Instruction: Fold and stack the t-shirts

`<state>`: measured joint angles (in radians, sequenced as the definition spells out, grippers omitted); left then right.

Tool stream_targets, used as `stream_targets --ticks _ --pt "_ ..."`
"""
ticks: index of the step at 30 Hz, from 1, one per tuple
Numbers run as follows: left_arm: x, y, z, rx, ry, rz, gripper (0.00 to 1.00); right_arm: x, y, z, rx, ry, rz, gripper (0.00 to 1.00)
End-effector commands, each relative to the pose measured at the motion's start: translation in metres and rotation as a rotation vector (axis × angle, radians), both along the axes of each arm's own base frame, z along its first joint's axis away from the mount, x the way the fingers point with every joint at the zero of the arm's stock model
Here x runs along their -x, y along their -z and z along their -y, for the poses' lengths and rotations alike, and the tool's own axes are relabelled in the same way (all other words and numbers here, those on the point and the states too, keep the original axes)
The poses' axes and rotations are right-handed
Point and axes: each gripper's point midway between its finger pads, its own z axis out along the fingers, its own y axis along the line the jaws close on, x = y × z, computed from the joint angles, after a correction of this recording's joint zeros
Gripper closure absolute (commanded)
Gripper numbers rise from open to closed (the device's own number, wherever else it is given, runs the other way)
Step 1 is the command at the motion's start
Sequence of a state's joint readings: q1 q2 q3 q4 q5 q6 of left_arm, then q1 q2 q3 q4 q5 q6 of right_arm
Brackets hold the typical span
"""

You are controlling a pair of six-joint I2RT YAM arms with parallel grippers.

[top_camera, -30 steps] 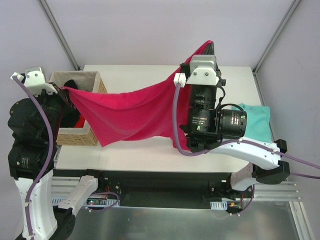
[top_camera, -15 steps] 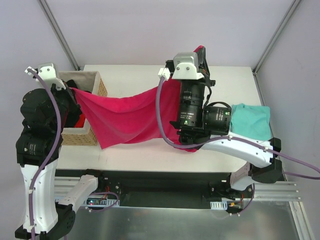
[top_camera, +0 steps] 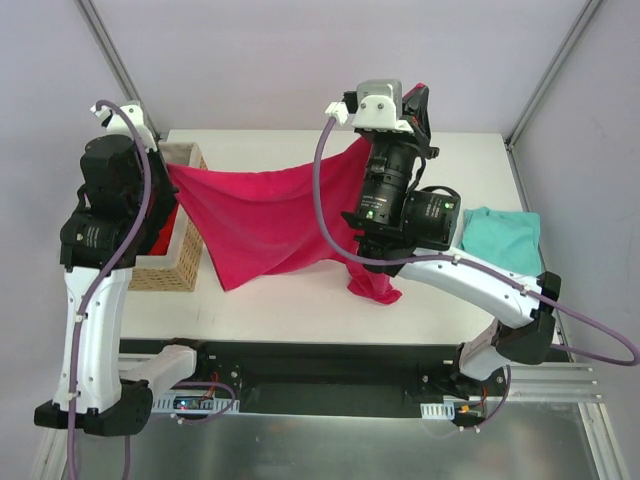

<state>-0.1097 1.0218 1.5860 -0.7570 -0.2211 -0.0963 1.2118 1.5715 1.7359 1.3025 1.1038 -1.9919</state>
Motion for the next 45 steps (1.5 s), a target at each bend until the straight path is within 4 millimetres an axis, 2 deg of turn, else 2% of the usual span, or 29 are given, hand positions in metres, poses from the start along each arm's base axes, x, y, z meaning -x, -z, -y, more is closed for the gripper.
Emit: stream_targets --ticks 1,5,13,19,26,30,32,34,39,40,41,43,44,45 --pt "-0.010 -0.020 -0.001 0.020 -0.015 0.048 1.00 0.004 -0.003 0.039 0.286 0.252 -0.111 0.99" --pt "-0.025 -0.012 0.000 0.017 -0.022 0.013 1.00 -0.008 0.006 0.037 0.282 0.253 -0.134 0.99" --pt "-0.042 -0.008 -0.002 -0.002 -0.032 -0.014 1.00 -0.036 0.028 0.031 0.296 0.276 -0.197 0.99" --pt "-0.060 0.008 0.001 -0.004 -0.036 -0.063 1.00 -0.053 0.045 0.033 0.288 0.295 -0.237 0.99" --pt "-0.085 0.033 0.007 0.003 -0.024 -0.128 1.00 -0.084 0.081 0.032 0.283 0.304 -0.319 0.99" --pt "-0.100 0.041 0.010 0.007 -0.013 -0.141 1.00 -0.102 0.094 0.037 0.260 0.300 -0.341 0.99" --pt "-0.109 0.043 0.011 -0.003 -0.001 -0.134 1.00 -0.111 0.103 0.035 0.247 0.272 -0.352 0.99" --pt "-0.119 0.045 0.012 -0.013 0.005 -0.128 1.00 -0.120 0.106 0.041 0.198 0.265 -0.349 0.99" --pt "-0.141 0.050 0.015 -0.020 0.018 -0.125 1.00 -0.149 0.124 0.049 0.213 0.274 -0.392 0.99" --pt "-0.149 0.058 0.017 -0.025 0.024 -0.145 1.00 -0.152 0.125 0.050 0.219 0.275 -0.404 0.99" --pt "-0.154 0.055 0.018 -0.024 0.027 -0.135 1.00 -0.158 0.126 0.055 0.197 0.273 -0.398 1.00" --pt "-0.169 0.068 0.021 -0.029 0.039 -0.168 1.00 -0.169 0.134 0.056 0.204 0.270 -0.420 0.99" --pt "-0.175 0.063 0.023 -0.028 0.043 -0.156 1.00 -0.176 0.136 0.060 0.187 0.269 -0.419 0.99" --pt "-0.184 0.072 0.023 -0.027 0.044 -0.176 1.00 -0.180 0.138 0.061 0.182 0.266 -0.421 0.99"
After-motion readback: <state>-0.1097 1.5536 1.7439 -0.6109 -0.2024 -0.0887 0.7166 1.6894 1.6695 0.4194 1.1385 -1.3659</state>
